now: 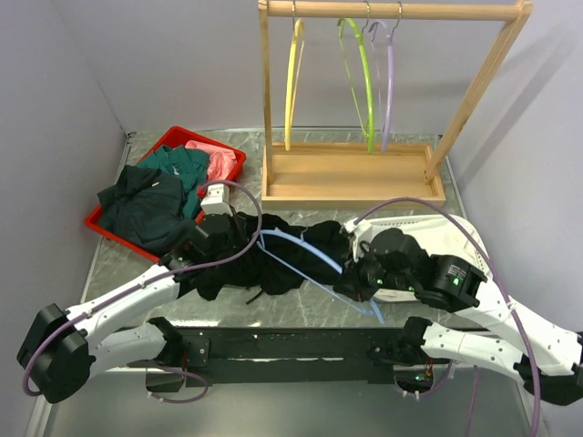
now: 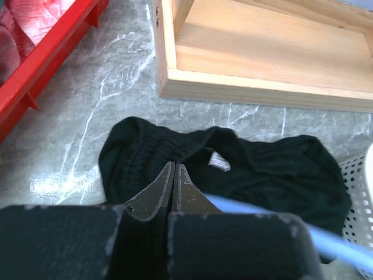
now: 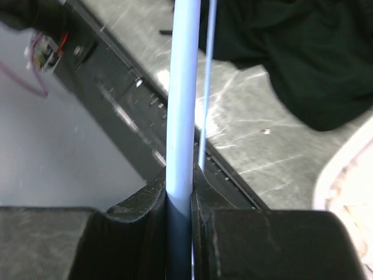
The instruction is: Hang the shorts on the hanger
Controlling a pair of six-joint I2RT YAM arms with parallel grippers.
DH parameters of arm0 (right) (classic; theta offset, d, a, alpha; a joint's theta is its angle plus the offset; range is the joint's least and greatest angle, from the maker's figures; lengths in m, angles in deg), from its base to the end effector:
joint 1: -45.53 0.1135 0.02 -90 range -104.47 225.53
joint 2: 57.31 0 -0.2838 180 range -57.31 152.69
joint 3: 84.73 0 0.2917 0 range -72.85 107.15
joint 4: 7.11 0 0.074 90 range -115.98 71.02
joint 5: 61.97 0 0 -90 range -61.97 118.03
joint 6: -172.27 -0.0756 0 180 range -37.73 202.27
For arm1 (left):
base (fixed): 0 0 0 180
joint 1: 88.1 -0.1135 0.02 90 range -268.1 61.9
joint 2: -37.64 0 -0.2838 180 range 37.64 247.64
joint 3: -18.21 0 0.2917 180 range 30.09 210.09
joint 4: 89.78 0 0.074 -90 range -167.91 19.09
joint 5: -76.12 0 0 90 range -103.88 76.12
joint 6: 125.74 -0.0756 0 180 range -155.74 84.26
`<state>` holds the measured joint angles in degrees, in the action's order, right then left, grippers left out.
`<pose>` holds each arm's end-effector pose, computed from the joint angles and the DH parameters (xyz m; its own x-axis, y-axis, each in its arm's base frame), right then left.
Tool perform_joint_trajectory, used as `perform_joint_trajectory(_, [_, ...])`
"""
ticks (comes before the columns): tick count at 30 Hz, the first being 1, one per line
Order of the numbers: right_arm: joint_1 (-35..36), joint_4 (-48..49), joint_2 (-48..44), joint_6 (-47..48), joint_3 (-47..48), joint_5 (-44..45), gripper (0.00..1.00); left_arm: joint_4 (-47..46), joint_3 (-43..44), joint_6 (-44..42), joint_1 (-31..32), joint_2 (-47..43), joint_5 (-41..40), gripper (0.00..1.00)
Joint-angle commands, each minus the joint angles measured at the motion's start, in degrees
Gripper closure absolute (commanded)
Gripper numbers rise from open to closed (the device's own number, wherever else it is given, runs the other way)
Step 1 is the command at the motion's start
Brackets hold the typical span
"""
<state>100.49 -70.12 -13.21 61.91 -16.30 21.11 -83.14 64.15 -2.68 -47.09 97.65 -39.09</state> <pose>0.1064 0.1676 0.3380 -0.6380 -0.3082 -0.7057 -0.6878 0.6402 0.3422 0.2432 -0.1688 0.2380 -0.3835 -0.3206 -0.8661 0.1000 0.9179 -0.3840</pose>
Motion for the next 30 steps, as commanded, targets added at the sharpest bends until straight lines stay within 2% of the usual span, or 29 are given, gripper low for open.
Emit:
perform_joint_trajectory(1, [6.12,2.44,0.02,-1.08,1.53,1.71,1.00,-1.89,3.20,-1.06,0.12,-3.22,1.74,0.99])
perform_joint_trajectory(4, [6.21,1.74,-0.59,-1.96,3.29,6.81,1.00,-1.27,3.64,-1.07,0.12,-5.33,3.32,0.99])
perform_joint_trajectory(5, [6.21,1.65,-0.85,-2.66,3.56,12.66,1.00,-1.27,3.29,-1.07,0.12,-6.04,4.89,0.99])
perform_joint_trajectory(6, [6.21,1.65,-0.94,-2.67,3.82,14.72,1.00,-1.36,2.94,-1.07,0.12,-6.83,6.04,0.99])
perform_joint_trajectory(11, [6.21,7.87,-2.00,-0.56,1.90,17.20,1.00,-1.71,-0.14,-1.59,0.29,-13.33,12.28,0.99])
perform_joint_trajectory(14, [6.30,11.56,-1.82,1.20,-0.12,15.45,1.00,0.39,0.39,-2.12,0.21,-15.62,12.82,0.99])
perform_joint_trajectory(17, [6.39,16.58,-3.40,2.87,-3.02,9.92,1.00,2.86,1.62,-1.77,0.21,-15.98,12.91,0.99])
perform_joint_trajectory(21, [7.79,17.82,-5.94,5.24,-4.43,4.47,1.00,8.03,4.69,-1.33,0.21,-15.10,9.13,0.99])
perform_joint_trajectory(24, [8.76,18.96,-9.01,6.30,-5.57,1.48,1.00,9.10,8.29,-2.65,0.21,-14.22,10.09,0.99])
perform_joint_trajectory(27, [8.94,19.84,-11.57,6.39,-6.36,1.90,1.00,10.33,13.47,-4.49,0.21,-13.17,14.38,0.99])
perform_joint_trajectory(30, [8.94,22.47,-13.24,6.21,-7.68,4.36,1.00,11.21,17.07,-6.25,0.47,-11.85,22.73,0.99])
